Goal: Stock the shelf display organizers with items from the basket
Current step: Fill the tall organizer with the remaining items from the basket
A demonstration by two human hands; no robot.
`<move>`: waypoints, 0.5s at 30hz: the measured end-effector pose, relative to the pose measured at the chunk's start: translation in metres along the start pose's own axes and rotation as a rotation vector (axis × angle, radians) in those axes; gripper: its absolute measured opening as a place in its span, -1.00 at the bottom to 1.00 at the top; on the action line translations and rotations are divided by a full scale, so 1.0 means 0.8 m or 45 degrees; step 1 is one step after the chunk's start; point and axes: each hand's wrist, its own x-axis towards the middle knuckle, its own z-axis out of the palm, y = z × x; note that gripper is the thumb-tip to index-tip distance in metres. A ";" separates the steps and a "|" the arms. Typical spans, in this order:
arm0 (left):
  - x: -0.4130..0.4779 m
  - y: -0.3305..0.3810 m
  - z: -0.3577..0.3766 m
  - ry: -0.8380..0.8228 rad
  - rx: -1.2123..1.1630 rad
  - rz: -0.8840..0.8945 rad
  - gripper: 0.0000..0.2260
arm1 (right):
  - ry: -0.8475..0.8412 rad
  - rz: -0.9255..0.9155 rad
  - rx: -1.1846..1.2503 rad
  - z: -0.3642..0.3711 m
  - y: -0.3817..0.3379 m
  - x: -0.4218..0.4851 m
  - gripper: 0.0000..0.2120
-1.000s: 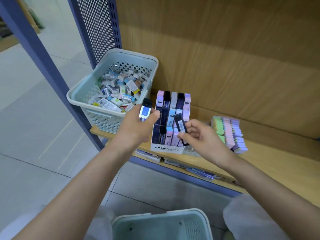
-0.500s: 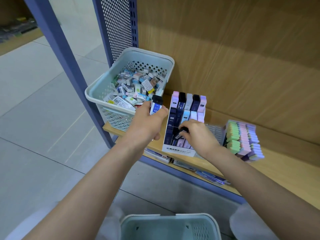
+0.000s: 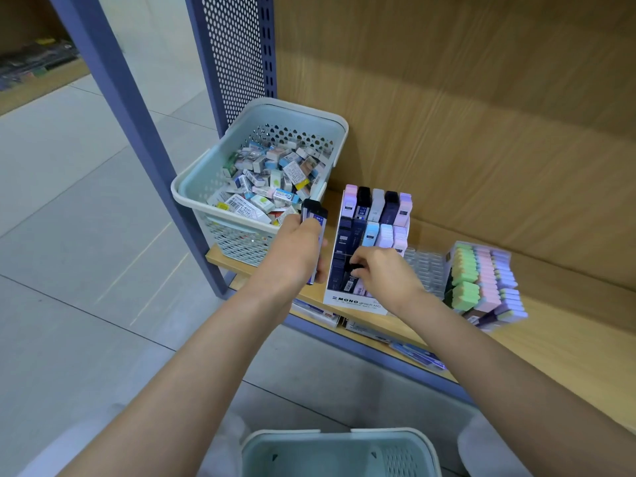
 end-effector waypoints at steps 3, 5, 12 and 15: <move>0.001 0.000 0.002 -0.009 -0.023 0.008 -0.84 | 0.056 -0.085 -0.163 0.005 0.004 -0.005 -0.76; 0.002 -0.002 0.003 -0.036 -0.012 0.033 -0.86 | 0.066 -0.160 -0.302 0.010 0.003 -0.008 -0.73; -0.001 -0.009 0.001 -0.127 0.122 0.124 -0.93 | 0.222 0.002 0.366 -0.009 -0.023 -0.026 -0.72; 0.000 -0.011 0.000 -0.139 0.192 0.131 -0.92 | 0.208 0.083 1.217 -0.049 -0.051 -0.046 -0.78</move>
